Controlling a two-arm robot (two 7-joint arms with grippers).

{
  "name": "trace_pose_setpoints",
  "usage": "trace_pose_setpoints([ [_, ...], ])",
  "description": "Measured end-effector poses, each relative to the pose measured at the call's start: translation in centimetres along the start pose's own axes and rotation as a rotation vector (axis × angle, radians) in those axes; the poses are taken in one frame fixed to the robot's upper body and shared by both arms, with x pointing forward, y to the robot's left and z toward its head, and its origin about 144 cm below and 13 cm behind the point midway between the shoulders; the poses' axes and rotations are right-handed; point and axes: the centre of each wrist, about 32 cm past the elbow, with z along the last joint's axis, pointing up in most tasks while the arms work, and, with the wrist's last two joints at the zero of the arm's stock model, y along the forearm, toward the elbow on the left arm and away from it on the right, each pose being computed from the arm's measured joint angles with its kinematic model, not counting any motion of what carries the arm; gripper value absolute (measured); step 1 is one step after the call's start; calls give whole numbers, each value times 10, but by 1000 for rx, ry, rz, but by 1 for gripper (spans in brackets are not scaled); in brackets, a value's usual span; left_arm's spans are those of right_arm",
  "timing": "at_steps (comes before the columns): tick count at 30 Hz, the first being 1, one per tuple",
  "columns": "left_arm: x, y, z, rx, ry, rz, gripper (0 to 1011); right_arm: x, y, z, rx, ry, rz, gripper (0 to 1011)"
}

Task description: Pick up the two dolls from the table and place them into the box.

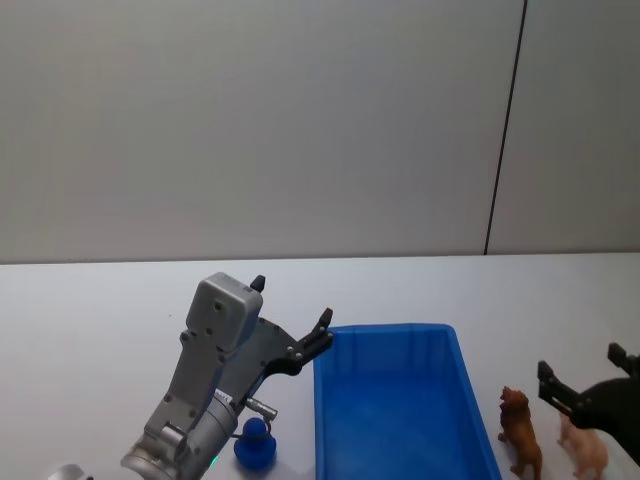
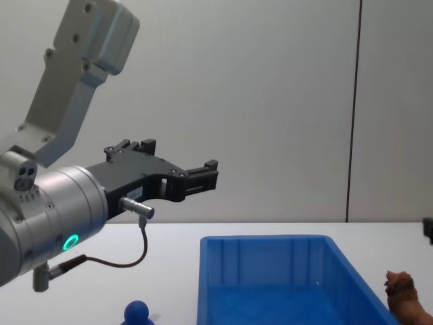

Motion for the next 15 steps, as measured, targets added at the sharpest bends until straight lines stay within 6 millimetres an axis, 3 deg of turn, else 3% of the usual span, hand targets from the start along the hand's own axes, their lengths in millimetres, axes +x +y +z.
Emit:
trace_pose_setpoints([
  [15, 0, 0, 0, 0, 0, 0, 1001, 10, -1, -21, -136, -3, -46, 1001],
])
